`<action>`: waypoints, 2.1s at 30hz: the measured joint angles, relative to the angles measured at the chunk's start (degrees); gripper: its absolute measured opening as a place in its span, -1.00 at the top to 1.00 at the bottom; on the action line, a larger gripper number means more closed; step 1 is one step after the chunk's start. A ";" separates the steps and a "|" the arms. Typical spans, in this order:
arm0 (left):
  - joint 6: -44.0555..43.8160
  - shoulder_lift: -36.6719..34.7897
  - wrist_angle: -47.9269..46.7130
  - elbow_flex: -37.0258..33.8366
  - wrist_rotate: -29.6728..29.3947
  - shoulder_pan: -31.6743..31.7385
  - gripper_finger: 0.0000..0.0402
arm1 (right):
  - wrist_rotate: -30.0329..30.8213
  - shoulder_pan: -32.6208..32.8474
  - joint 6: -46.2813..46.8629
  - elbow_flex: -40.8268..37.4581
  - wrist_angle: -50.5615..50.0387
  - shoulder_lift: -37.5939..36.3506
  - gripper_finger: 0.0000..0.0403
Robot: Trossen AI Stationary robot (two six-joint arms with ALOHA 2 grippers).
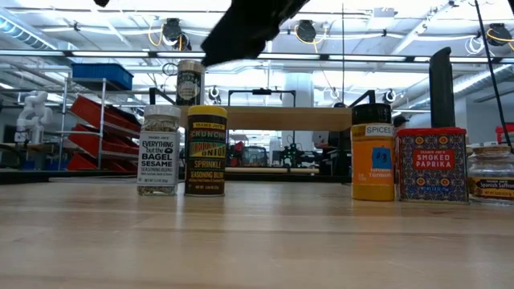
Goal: Shelf spices
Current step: Put the yellow seasoning bottle on the shelf
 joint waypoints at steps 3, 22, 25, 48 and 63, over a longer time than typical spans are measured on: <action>-0.02 0.00 -0.02 -1.80 -0.02 -0.80 -0.88 | 0.01 -0.31 -0.10 1.47 -3.01 1.74 -0.29; 0.24 0.37 5.51 -5.20 -1.14 -5.13 -0.88 | -1.28 -3.72 1.57 1.64 -3.12 5.98 -0.35; 0.51 0.37 5.55 -5.20 -1.21 -5.46 -0.88 | -2.56 -3.80 2.08 1.64 -3.38 5.98 -0.35; 0.52 0.37 6.75 -5.20 -2.29 -5.66 -0.88 | -2.31 -3.76 2.03 1.57 -0.28 9.21 -0.35; 1.70 0.37 6.69 -5.20 -2.43 -5.66 -0.88 | -2.59 -3.53 3.07 1.55 -1.04 9.80 -0.08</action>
